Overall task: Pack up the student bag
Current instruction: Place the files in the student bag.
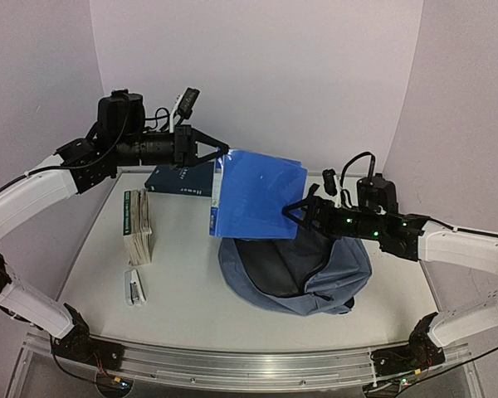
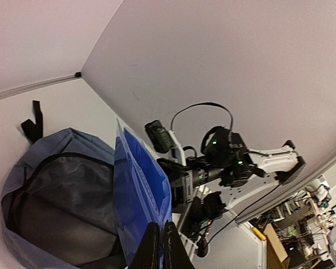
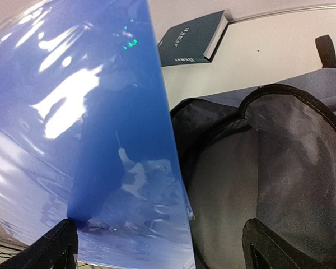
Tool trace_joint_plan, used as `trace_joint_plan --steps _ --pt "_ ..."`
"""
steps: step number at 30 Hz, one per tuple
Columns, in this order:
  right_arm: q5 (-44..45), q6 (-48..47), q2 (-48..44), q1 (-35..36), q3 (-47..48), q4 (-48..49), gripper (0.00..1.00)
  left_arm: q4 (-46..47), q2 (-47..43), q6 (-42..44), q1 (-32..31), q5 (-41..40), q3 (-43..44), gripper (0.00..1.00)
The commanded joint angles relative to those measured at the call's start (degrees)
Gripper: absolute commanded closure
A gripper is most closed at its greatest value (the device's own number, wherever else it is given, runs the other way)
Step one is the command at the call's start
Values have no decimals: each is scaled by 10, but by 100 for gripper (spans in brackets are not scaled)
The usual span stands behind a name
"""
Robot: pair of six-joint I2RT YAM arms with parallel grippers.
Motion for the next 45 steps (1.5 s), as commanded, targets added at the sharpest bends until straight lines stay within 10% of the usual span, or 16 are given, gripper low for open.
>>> trace_joint_plan --steps 1,11,22,25,29,31,45 --pt "-67 5 -23 0 -1 78 2 94 -30 -50 1 81 -5 100" --pt "-120 15 -64 -1 -23 125 8 168 -32 -108 1 169 -22 100" --pt "-133 23 -128 0 -57 155 99 57 -69 -51 9 71 -68 93" --pt "-135 23 -136 -1 -63 154 100 24 -79 -30 17 34 -100 76" --pt "-138 -17 -143 -1 -45 79 100 -38 -90 20 39 9 -119 17" --pt "-149 -49 -140 -1 -20 19 100 -87 -90 77 43 -10 -108 3" --pt "-327 -169 -91 0 81 -217 100 -216 41 265 18 100 -23 0"
